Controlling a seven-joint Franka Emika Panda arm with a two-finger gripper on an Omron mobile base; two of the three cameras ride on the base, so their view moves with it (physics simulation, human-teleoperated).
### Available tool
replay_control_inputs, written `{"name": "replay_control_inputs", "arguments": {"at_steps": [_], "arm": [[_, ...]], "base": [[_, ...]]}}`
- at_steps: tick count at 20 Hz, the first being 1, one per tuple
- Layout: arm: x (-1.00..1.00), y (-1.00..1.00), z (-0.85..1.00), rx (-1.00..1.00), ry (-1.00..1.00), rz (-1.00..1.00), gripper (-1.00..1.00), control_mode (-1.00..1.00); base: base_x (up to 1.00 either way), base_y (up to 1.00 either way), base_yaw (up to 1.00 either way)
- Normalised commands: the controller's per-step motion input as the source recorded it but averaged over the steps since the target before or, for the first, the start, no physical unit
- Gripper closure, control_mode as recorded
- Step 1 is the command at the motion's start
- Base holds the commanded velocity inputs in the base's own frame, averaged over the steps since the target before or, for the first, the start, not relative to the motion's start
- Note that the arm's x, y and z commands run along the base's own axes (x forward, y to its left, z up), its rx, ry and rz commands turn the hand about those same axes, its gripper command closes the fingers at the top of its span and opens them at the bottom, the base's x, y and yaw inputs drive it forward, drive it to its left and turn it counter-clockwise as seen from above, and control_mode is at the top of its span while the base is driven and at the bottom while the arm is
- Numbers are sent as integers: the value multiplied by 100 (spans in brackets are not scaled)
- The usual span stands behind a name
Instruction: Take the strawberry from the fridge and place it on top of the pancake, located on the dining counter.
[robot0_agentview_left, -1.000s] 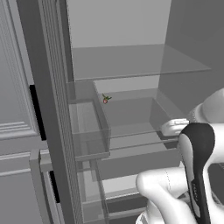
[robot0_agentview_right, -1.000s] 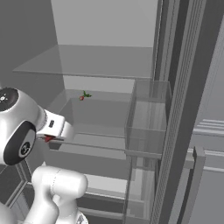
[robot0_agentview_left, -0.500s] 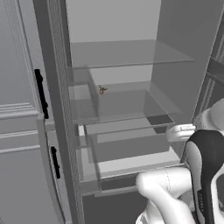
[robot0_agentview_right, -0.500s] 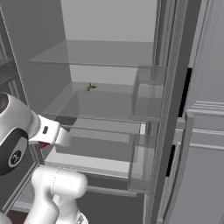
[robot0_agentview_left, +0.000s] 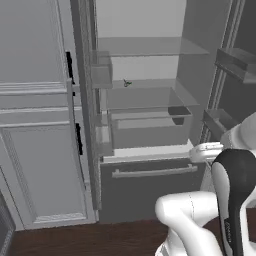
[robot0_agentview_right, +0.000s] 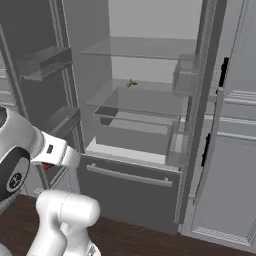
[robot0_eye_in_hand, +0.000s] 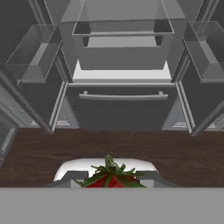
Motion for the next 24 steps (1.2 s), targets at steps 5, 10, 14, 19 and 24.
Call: {"name": "replay_control_inputs", "arguments": {"at_steps": [5,10,14,19,24], "arm": [[0,0,0,0,0,0,100,100],[0,0,0,0,0,0,100,100],[0,0,0,0,0,0,100,100],[0,0,0,0,0,0,100,100],[0,0,0,0,0,0,100,100]], "base": [[-100,10,64],[-98,1,76],[-91,17,79],[-64,39,87],[-33,73,85]]}}
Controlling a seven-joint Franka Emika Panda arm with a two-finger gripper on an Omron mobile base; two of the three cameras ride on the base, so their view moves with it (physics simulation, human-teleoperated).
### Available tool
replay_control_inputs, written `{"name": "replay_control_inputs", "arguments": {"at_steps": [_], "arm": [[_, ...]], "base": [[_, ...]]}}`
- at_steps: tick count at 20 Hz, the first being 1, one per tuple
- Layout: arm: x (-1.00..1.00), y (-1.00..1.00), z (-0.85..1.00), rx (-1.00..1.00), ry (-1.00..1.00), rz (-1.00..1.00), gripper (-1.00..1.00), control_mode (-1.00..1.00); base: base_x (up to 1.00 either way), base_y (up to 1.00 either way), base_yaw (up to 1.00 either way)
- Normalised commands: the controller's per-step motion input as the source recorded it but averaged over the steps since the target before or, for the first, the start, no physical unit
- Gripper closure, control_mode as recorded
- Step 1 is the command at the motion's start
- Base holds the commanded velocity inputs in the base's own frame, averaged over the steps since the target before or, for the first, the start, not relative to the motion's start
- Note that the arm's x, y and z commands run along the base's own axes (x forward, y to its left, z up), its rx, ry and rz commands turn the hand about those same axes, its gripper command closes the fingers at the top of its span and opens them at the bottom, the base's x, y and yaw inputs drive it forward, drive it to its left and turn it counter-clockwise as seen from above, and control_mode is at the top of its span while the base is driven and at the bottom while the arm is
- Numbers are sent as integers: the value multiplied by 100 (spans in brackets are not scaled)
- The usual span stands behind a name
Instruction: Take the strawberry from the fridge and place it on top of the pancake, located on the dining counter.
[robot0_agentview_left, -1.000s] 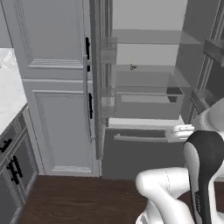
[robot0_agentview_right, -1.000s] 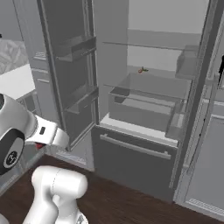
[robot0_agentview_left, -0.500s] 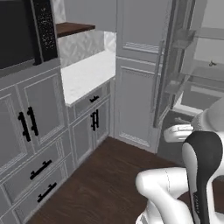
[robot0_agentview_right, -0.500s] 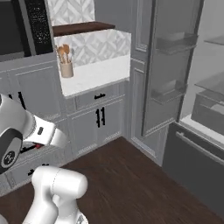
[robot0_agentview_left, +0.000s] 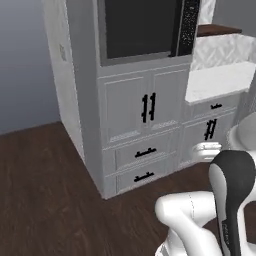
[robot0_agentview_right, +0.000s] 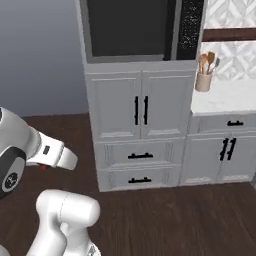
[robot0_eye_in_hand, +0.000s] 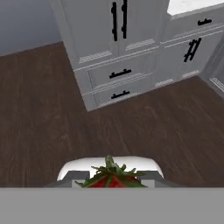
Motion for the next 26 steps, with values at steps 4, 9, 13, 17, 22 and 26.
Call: {"name": "replay_control_inputs", "arguments": {"at_steps": [4,9,13,17,22,26], "arm": [[0,0,0,0,0,0,100,100],[0,0,0,0,0,0,100,100],[0,0,0,0,0,0,100,100],[0,0,0,0,0,0,100,100],[0,0,0,0,0,0,100,100],[0,0,0,0,0,0,100,100]], "base": [[0,86,82],[0,94,73],[28,83,38],[87,67,2],[100,44,-10],[100,28,-9]]}}
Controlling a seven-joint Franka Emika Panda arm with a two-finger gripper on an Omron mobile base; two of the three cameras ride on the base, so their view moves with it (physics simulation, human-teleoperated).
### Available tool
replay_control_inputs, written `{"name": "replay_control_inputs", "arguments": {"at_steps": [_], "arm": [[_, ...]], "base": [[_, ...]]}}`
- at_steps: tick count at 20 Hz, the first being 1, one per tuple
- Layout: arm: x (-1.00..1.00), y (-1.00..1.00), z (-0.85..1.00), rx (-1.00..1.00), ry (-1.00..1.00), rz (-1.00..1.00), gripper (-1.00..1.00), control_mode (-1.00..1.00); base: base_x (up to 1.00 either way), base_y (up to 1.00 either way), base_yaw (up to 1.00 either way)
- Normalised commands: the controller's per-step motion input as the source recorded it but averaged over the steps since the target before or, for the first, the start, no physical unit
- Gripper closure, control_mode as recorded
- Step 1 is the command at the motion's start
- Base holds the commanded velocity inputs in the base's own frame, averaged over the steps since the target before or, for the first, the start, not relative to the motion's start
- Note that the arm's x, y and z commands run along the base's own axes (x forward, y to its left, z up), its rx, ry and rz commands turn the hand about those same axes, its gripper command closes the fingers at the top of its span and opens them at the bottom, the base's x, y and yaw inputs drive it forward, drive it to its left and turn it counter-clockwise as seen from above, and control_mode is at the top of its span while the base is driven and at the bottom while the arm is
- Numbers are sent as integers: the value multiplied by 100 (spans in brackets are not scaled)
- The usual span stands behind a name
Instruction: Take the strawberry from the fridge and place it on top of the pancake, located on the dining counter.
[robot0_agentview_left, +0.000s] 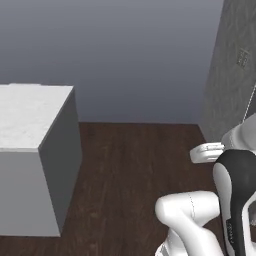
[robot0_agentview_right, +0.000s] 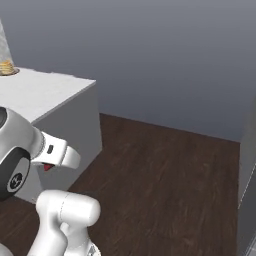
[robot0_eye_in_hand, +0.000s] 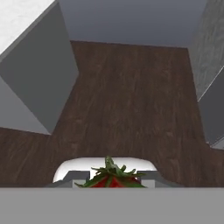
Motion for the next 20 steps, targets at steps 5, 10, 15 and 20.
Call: {"name": "replay_control_inputs", "arguments": {"at_steps": [5,10,15,20], "arm": [[0,0,0,0,0,0,100,100],[0,0,0,0,0,0,100,100],[0,0,0,0,0,0,100,100],[0,0,0,0,0,0,100,100]], "base": [[100,28,-8],[100,16,-5],[100,6,0],[100,2,0]]}}
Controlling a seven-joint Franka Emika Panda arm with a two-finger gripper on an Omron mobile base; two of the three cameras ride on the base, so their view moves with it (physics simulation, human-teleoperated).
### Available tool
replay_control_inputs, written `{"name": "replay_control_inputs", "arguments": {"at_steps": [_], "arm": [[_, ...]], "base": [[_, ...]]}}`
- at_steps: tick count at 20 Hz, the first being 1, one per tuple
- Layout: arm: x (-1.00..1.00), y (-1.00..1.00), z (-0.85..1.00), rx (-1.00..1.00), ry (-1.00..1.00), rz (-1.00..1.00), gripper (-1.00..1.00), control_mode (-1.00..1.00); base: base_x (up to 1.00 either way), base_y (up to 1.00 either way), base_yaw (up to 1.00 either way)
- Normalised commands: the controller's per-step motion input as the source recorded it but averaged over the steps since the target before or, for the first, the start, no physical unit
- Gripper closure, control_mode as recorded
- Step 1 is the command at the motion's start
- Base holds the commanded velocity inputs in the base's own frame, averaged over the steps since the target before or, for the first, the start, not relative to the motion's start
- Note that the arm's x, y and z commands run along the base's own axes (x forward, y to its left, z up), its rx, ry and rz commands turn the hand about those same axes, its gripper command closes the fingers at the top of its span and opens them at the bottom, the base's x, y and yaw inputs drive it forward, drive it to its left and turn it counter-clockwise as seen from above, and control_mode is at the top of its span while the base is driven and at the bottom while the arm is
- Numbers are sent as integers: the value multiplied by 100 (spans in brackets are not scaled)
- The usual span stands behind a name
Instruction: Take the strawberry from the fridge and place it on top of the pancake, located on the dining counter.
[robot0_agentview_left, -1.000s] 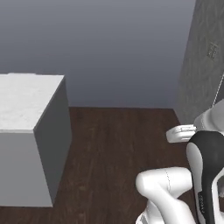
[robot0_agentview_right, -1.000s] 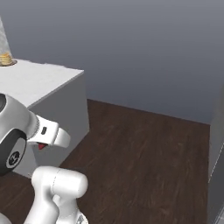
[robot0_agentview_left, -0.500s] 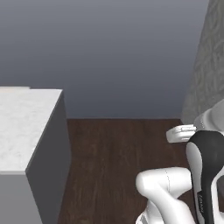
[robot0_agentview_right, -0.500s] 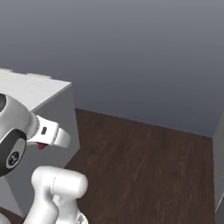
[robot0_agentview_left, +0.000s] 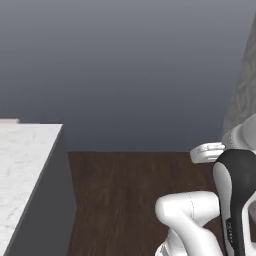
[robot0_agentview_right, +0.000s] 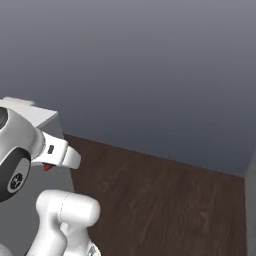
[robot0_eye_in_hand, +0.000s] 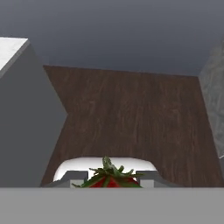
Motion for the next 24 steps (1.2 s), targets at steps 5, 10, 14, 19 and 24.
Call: {"name": "replay_control_inputs", "arguments": {"at_steps": [5,10,14,19,24], "arm": [[0,0,0,0,0,0,100,100],[0,0,0,0,0,0,100,100],[0,0,0,0,0,0,100,100],[0,0,0,0,0,0,100,100],[0,0,0,0,0,0,100,100]], "base": [[100,30,2],[100,36,15],[100,32,22],[100,2,34],[96,-20,64]]}}
